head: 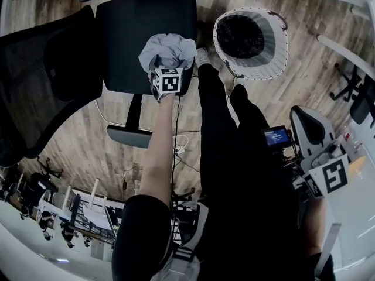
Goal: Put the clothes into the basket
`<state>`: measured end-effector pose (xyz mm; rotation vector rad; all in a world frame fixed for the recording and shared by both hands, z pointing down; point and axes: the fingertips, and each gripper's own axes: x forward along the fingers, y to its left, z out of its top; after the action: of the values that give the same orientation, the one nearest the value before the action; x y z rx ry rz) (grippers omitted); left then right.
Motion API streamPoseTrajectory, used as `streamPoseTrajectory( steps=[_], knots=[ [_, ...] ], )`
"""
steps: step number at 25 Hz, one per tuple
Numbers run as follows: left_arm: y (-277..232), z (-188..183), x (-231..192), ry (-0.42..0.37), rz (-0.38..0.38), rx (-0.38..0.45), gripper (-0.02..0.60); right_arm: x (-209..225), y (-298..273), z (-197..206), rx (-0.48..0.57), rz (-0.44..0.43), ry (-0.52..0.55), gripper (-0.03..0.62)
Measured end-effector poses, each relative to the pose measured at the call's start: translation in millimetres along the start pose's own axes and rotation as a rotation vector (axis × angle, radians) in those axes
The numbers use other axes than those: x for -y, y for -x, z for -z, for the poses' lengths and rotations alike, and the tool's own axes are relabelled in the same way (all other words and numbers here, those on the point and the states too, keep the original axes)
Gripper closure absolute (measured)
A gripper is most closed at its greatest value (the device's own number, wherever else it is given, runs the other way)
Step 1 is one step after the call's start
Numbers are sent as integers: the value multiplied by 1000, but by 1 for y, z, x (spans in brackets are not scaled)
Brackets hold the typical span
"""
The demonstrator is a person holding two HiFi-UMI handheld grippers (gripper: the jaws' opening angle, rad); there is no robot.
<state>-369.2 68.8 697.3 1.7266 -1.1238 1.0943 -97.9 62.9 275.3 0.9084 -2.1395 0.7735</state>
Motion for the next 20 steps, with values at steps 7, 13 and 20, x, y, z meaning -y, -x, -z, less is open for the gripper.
streamPoseTrajectory(
  steps=[7,13,20],
  knots=[
    [-24,16,-6,-57,2,-69,115,0,-7,3,10,-15,-56,577],
    [-39,21,-12,-97,2,-114,115,4,-12,6,11,-7,-68,577],
    [-38,19,-14,-82,-2,-117,123,7,-7,7,21,19,-89,577]
  ],
)
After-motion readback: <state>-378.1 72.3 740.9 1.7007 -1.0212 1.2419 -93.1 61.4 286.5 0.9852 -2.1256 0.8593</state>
